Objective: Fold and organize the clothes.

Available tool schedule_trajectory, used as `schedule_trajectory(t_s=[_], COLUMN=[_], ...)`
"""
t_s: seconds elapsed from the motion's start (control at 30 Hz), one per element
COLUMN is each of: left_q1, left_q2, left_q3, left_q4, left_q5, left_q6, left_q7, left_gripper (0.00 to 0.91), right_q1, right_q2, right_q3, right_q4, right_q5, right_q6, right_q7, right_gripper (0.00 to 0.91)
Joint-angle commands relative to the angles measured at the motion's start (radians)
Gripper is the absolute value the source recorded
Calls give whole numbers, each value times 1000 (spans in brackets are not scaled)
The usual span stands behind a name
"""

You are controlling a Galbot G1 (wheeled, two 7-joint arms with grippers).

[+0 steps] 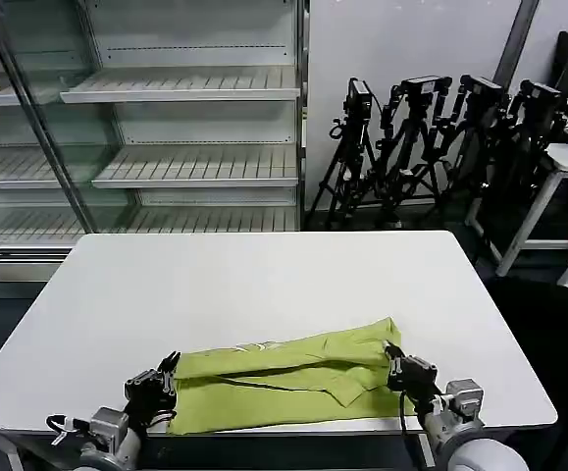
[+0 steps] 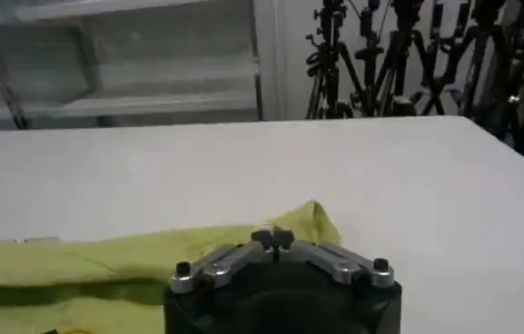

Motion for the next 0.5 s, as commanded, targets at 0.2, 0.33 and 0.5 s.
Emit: schedule_trajectory(t_s=[0.2,0.33,0.5], left_q1=[31,47,83], left_q2=[-26,-52,-145], left_q3=[7,-7,0], left_q4=[-14,-35,-54], left_q5=[67,66,31], left_q6=[-2,-12,-24], left_q7=[7,-11,-79], left_gripper=[907,907,907], right_q1=[-51,-82,-141], right_q2=[31,38,68], right_q3=[-6,10,28], right_q4=[7,42,87], right_q5=[-88,-104,-133], right_q6=[-17,-3,14], right_q7=[-19,-21,-19], right_gripper=[907,907,907])
